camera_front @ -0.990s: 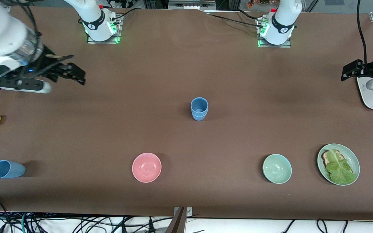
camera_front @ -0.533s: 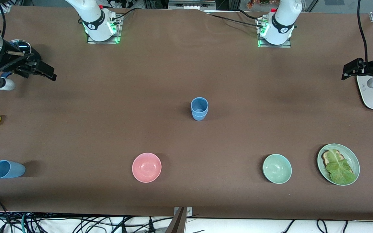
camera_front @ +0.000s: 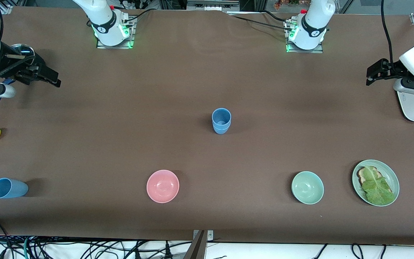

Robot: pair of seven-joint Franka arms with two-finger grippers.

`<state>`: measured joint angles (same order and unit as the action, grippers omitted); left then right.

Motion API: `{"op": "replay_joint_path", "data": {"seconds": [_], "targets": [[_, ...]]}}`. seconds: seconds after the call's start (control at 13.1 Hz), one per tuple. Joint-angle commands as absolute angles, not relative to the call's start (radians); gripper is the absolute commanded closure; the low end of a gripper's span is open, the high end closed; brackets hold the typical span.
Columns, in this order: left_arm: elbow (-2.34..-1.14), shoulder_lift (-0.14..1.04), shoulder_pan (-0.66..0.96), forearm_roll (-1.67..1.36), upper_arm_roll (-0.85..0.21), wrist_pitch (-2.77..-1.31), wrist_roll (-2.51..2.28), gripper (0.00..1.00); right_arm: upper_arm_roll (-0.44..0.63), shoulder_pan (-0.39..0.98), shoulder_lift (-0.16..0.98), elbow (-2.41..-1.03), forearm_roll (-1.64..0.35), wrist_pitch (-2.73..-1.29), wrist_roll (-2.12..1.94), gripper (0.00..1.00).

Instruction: Stack blue cups with both arms

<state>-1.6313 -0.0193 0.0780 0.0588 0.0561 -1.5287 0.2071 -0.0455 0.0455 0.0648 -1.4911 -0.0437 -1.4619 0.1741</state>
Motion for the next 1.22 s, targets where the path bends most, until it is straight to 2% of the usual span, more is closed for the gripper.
{"op": "replay_joint_path", "data": {"seconds": [0.0,1.14], "targets": [[-1.657,-0.045,0.055,0.031,0.048,-1.531,0.204,0.01,-0.049,0.037,0.057,-1.491,-0.046,-1.460,0.147,0.00],[-1.649,-0.044,0.054,0.029,0.052,-1.532,0.137,0.01,-0.049,0.037,0.063,-1.491,-0.046,-1.460,0.149,0.00]]}}
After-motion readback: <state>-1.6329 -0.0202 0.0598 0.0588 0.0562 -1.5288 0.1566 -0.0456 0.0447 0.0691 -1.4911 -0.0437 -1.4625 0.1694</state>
